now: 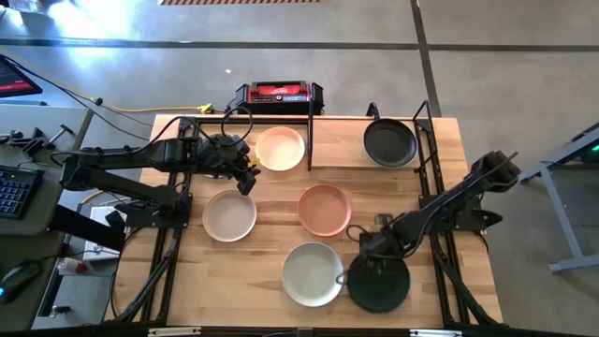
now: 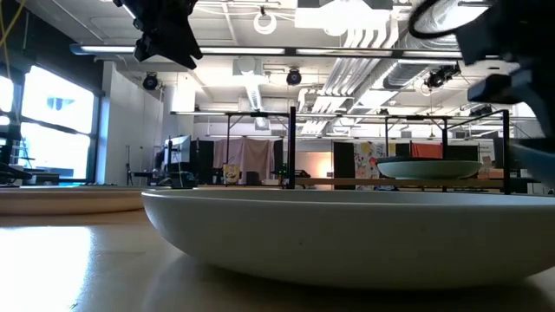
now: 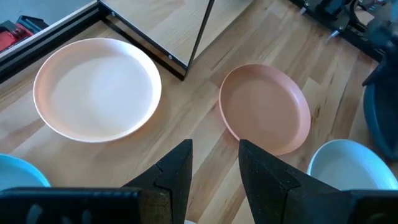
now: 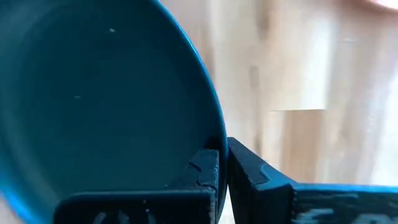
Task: Place and stack plates onto a shelf
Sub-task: Stack the black plate on top of the black plate
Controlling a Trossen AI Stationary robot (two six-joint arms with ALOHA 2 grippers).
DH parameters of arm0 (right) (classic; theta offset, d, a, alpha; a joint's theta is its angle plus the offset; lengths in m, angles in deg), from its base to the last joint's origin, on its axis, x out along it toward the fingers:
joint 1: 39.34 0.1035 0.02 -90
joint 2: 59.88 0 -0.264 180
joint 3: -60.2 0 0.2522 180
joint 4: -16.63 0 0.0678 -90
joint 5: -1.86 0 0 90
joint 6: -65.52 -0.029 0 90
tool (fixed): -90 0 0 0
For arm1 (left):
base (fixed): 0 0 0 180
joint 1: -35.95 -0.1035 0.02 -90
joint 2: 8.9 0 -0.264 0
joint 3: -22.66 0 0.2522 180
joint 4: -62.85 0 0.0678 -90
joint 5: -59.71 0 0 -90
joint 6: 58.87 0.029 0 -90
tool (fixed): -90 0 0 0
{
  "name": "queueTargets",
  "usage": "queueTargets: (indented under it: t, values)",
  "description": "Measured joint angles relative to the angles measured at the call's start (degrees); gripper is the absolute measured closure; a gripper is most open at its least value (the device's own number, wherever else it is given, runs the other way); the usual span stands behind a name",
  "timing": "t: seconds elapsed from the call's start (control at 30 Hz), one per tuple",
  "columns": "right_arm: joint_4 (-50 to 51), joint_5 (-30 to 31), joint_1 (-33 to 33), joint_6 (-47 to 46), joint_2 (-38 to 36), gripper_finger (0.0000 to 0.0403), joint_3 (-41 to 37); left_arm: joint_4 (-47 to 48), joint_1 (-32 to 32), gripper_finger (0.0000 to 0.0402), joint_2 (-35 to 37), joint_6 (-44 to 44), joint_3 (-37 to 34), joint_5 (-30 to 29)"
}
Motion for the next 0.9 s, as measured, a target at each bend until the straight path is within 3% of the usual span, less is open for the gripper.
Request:
queueTargets:
  t: [0.3, 0.67, 0.9]
  values:
    - [0.6, 8.5, -6.6, -17.5, -9.0, 0.0402, 0.0, 0.1, 0.0, 0.0282, 0.0, -1.9, 0.0, 0.0]
    - [6.5, 8.4, -13.9, -21.3, -14.7, 0.0403, 0.0, 0.1, 0.0, 0.0282, 0.0, -0.7, 0.0, 0.0]
    - [6.4, 9.4, -19.4, -29.5, -18.2, 0.0403, 0.0, 0.1, 0.0, 0.0282, 0.0, 8.9, 0.0, 0.0]
